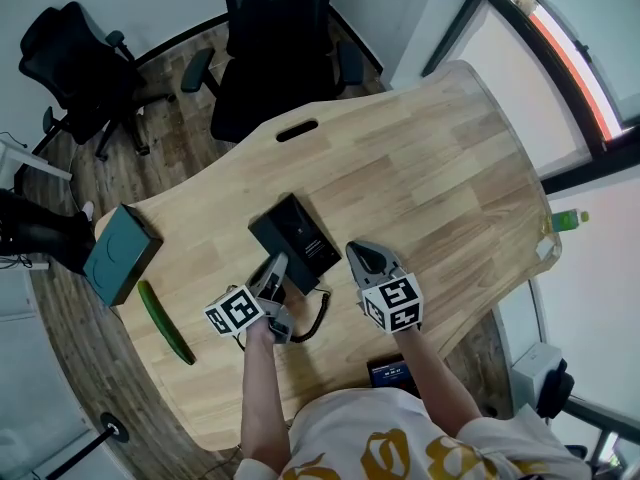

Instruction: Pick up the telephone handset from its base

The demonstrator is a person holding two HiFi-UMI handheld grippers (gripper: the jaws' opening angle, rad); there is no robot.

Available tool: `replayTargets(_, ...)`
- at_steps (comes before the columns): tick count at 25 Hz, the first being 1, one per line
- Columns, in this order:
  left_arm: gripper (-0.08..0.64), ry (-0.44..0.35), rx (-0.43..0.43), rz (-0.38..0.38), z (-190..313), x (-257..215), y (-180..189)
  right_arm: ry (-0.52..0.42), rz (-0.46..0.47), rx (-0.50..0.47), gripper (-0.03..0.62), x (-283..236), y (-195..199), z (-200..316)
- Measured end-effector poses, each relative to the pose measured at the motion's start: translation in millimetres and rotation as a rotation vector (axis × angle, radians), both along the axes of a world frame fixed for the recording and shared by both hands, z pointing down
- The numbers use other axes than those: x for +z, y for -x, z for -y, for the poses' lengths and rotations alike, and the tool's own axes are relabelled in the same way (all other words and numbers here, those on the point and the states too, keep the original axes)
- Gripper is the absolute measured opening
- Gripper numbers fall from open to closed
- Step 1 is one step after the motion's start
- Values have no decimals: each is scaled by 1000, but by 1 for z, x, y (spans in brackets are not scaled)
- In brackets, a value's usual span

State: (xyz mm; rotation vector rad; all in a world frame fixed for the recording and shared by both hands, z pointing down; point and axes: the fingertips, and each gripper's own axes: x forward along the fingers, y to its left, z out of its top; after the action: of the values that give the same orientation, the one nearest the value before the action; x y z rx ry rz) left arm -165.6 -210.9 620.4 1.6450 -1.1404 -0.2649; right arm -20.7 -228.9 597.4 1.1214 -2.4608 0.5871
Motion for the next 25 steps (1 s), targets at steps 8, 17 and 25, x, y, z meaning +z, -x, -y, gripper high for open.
replayTargets(8, 77, -31, 6, -46, -5, -16, -2, -30, 14, -5, 5, -16, 4, 0)
replayTargets(17, 75, -69, -33, -86, -26, -38, 2, -76, 20, -24, 5, -41, 6, -12)
replayTargets(25, 75, -126, -63, -120, -44, -60, 4, -125, 13, -21, 5, -60, -1, -20)
